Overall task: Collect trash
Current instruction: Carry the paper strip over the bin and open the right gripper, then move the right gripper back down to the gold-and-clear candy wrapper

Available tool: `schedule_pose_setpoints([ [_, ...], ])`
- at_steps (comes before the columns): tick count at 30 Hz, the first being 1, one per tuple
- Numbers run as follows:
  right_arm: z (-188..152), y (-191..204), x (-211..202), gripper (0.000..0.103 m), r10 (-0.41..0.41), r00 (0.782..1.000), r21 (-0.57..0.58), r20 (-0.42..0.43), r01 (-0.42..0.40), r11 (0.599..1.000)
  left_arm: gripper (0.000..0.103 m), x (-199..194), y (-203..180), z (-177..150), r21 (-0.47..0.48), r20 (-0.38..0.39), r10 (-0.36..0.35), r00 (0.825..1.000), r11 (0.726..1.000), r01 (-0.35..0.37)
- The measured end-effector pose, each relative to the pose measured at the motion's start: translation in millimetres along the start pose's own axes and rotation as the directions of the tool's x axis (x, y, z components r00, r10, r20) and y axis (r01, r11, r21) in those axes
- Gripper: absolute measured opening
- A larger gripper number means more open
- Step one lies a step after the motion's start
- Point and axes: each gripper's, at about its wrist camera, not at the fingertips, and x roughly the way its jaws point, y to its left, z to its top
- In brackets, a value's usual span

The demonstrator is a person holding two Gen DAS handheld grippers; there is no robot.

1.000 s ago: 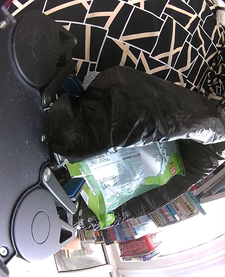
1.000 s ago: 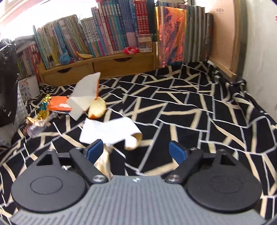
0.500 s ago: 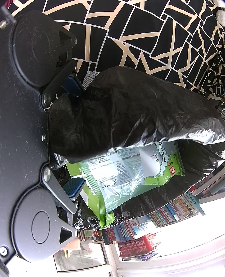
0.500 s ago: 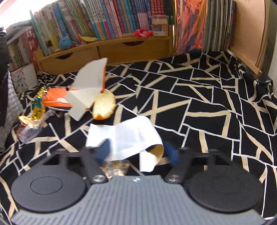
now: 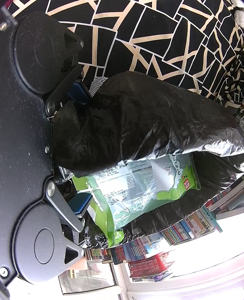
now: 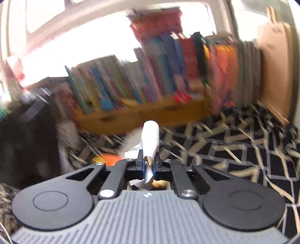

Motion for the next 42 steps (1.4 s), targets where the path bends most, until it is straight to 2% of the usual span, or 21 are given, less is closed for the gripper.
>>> schedule_pose_setpoints([
  [2,17.8,14.4,-8.4,0.011,0.079,0.996,0.013,0.046,-0.08,0.997,0.101,0.0,0.0,0.0,0.0,0.0,0.0,1.0,1.0,0.0],
  [4,36.2,31.4,-14.9,0.011,0.171,0.982,0.026,0.084,-0.174,0.984,0.101,0.0,0.0,0.0,0.0,0.0,0.0,1.0,1.0,0.0],
  [9,72.9,88.1,-23.5,0.011,0.383,0.914,0.007,0.132,-0.387,0.922,0.102,0.2,0.0,-0.1,0.0,0.0,-0.001,1.0,1.0,0.001],
  [12,83.8,127.5,-21.8,0.011,0.454,0.881,-0.047,0.132,-0.452,0.891,0.102,0.7,-0.2,0.0,0.003,-0.002,-0.003,1.0,1.0,0.003],
  [15,85.4,166.4,-10.5,0.012,0.489,0.866,-0.088,0.101,-0.482,0.872,0.102,1.1,0.5,0.1,0.003,-0.002,-0.011,1.0,1.0,0.011],
  [21,71.9,219.3,23.7,0.013,0.489,0.872,-0.124,-0.004,-0.486,0.865,0.103,1.6,1.6,1.0,0.006,-0.006,-0.016,1.0,1.0,0.016],
  [24,61.2,226.7,33.8,0.023,0.478,0.878,-0.135,-0.039,-0.479,0.868,0.103,2.3,2.3,2.0,0.007,-0.008,-0.02,1.0,1.0,0.02],
  [25,58.4,225.2,34.7,0.046,0.473,0.88,-0.131,-0.04,-0.474,0.871,0.103,2.1,2.7,2.0,0.008,-0.008,-0.021,1.0,1.0,0.021],
  [26,56.3,222.9,33.8,0.054,0.478,0.877,-0.13,-0.041,-0.479,0.868,0.103,2.3,2.9,2.2,0.008,-0.008,-0.022,1.0,1.0,0.022],
  [27,54.2,220.9,32.6,0.068,0.486,0.873,-0.128,-0.035,-0.486,0.864,0.103,2.6,3.0,2.4,0.009,-0.008,-0.024,1.0,1.0,0.024],
  [28,52.5,218.1,30.0,0.075,0.493,0.87,-0.128,-0.022,-0.492,0.861,0.103,2.3,3.7,2.2,0.01,-0.008,-0.025,1.0,1.0,0.025],
  [30,52.8,211.9,21.1,0.079,0.502,0.865,-0.139,0.001,-0.497,0.857,0.103,2.5,4.4,2.2,0.01,-0.008,-0.029,1.0,1.0,0.029],
  [36,53.8,181.5,-6.1,0.088,0.48,0.873,-0.152,0.084,-0.465,0.872,0.103,1.6,5.4,2.0,0.01,-0.007,-0.034,0.999,0.999,0.034],
  [42,48.0,138.6,-28.7,0.099,0.366,0.915,-0.202,0.17,-0.331,0.922,0.103,1.7,5.4,1.8,0.009,-0.008,-0.034,0.999,0.999,0.034],
])
